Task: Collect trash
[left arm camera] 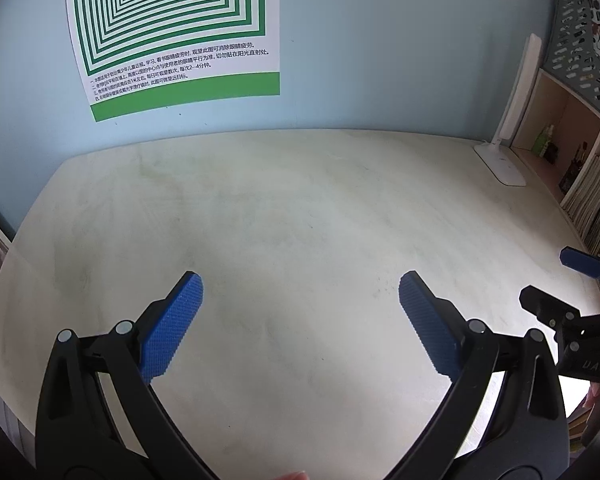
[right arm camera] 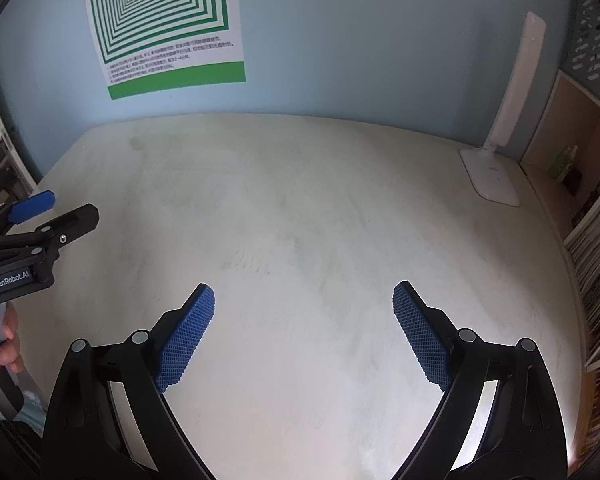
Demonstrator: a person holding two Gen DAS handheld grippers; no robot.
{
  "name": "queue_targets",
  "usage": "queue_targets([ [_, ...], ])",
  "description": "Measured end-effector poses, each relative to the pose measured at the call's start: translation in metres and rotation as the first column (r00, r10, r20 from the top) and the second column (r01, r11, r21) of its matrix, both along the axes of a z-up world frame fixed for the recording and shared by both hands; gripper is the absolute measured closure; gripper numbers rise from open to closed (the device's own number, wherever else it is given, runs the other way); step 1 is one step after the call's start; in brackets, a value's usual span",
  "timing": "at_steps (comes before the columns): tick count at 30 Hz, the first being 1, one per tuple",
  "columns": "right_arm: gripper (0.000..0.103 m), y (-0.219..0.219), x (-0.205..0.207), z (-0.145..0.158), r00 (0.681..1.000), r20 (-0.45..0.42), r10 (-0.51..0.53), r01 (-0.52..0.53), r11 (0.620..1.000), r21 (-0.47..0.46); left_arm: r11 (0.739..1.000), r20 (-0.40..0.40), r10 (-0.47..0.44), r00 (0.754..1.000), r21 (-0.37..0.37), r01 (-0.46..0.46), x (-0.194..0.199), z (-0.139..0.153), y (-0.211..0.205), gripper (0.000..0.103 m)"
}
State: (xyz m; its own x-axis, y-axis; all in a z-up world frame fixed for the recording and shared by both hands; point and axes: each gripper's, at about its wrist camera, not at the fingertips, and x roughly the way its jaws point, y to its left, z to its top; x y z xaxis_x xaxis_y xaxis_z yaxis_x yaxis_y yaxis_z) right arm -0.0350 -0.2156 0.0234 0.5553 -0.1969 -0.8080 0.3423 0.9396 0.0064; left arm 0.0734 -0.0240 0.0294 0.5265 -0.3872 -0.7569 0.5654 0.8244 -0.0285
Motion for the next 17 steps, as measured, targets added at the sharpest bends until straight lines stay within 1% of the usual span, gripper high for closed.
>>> queue_targets([
  [6, 0.013, 0.0001, 0.0023, -0.0019, 1.0, 0.002, -0.001, 0.001, 1.0, 0.007, 1.0, -0.005, 0.01, 1.0, 0.019, -0.01, 0.004, -0.006, -0.0002, 0.007],
  [17, 0.013, 0.0, 0.0008, -0.003, 1.0, -0.008, -0.016, 0.016, 1.0, 0.011, 0.999, -0.032, -0.006, 0.999, 0.051, 0.007, 0.009, -0.0038, -0.0082, 0.007],
])
